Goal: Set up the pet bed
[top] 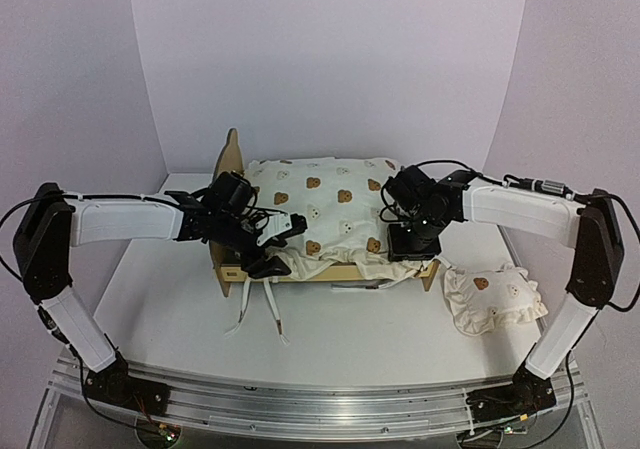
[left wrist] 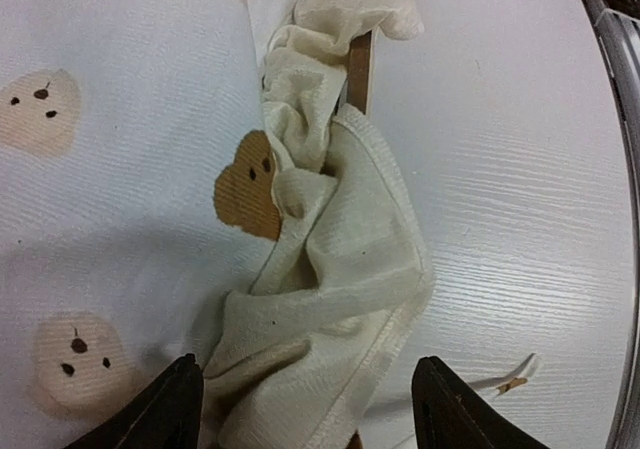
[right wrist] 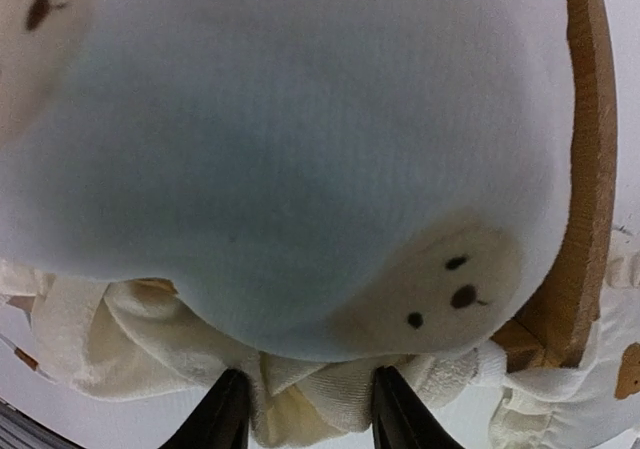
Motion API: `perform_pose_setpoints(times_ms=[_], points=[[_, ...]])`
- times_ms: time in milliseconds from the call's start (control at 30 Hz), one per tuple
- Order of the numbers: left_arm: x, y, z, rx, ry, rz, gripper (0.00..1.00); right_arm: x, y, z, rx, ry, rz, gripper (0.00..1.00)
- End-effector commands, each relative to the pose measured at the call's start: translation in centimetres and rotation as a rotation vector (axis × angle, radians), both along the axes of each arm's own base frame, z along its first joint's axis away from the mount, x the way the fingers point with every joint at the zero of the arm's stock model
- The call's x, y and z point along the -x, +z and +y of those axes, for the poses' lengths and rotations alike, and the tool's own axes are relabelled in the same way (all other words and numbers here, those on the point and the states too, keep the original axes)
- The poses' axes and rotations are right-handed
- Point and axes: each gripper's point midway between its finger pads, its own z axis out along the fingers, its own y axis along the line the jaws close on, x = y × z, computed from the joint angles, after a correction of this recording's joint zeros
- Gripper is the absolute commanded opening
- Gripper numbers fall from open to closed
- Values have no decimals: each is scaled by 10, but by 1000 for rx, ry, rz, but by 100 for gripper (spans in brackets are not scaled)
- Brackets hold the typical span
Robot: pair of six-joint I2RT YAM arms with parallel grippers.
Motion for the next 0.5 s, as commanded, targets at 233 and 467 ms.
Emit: perform_pose_setpoints(times_ms=[233, 467], points=[[-21, 4, -7, -53, 27, -76, 12, -1, 6, -7, 6, 17, -7, 5], [-14, 25, 7, -84, 26, -47, 0, 1, 24, -29, -17, -3, -24, 0]])
